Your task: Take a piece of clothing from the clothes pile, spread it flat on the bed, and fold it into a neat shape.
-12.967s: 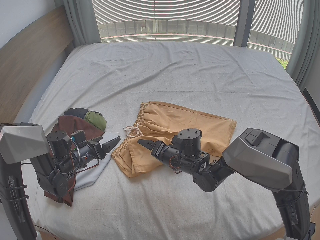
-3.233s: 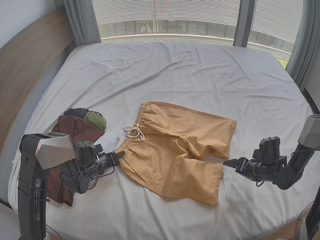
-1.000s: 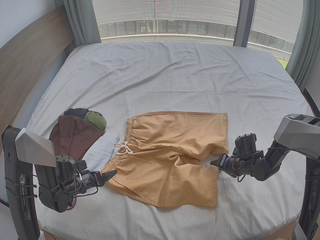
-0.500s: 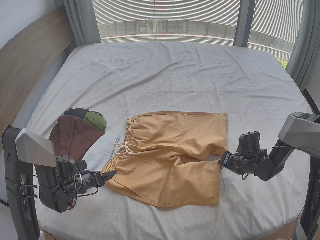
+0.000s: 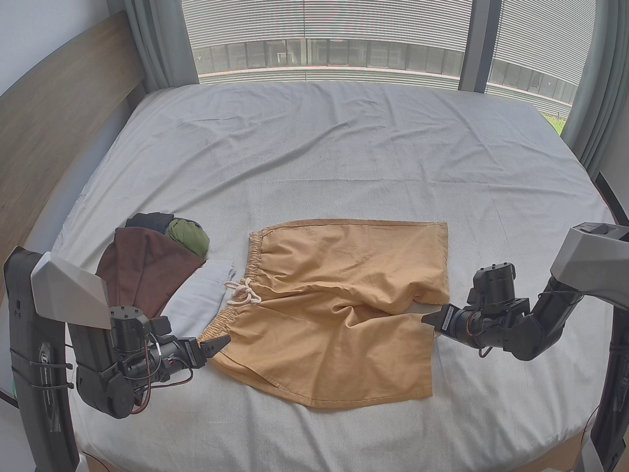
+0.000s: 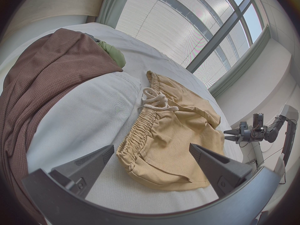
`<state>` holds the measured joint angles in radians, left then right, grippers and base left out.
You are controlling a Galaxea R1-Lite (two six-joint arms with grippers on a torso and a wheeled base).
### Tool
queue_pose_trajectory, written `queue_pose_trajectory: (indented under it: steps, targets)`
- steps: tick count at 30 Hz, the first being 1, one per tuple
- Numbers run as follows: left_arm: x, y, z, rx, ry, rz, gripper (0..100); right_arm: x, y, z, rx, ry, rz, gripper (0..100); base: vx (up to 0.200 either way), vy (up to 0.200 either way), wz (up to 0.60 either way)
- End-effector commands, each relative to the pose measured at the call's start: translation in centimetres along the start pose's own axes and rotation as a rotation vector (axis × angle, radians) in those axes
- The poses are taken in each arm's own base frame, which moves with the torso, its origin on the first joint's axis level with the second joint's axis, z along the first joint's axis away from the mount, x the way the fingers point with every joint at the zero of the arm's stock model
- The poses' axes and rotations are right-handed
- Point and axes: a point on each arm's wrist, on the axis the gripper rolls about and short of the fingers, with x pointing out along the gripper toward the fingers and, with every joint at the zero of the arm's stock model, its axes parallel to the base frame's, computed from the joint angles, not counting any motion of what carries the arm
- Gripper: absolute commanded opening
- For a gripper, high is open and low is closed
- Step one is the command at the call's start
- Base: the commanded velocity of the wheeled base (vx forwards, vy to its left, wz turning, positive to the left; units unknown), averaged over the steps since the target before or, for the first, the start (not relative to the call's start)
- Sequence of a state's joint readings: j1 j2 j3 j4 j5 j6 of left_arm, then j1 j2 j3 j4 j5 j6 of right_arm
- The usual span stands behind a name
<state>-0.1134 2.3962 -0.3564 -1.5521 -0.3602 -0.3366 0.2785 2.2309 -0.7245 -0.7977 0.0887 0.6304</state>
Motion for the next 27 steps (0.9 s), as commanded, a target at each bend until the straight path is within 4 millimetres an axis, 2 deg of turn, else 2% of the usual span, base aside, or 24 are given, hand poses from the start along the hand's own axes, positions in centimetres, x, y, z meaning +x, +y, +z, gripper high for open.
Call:
queue_pose_trajectory:
  steps: [1,4,9,21,27]
  targets:
    - [0.0,0.0,0.0,-0.001,0.002,0.0,100,-0.1,-0.3,-1.2,-0.005,0.04,-0.016,100,0.0,0.0,0.0]
    - [0.0,0.0,0.0,-0.001,0.002,0.0,100,0.0,-0.2,-1.5,-0.012,0.052,-0.017,100,0.0,0.0,0.0]
    - [0.0,0.1,-0.1,-0.003,0.002,0.002,100,1.1,-0.3,-3.3,-0.029,0.11,-0.028,100,0.0,0.0,0.0]
    - [0.0,0.1,-0.1,-0.004,0.006,0.001,100,0.9,-0.2,-4.7,-0.041,0.164,-0.024,100,0.0,0.0,0.0]
    - [0.1,0.1,-0.2,-0.004,0.009,0.001,100,0.3,0.1,-6.1,-0.052,0.229,0.008,100,0.0,0.0,0.0]
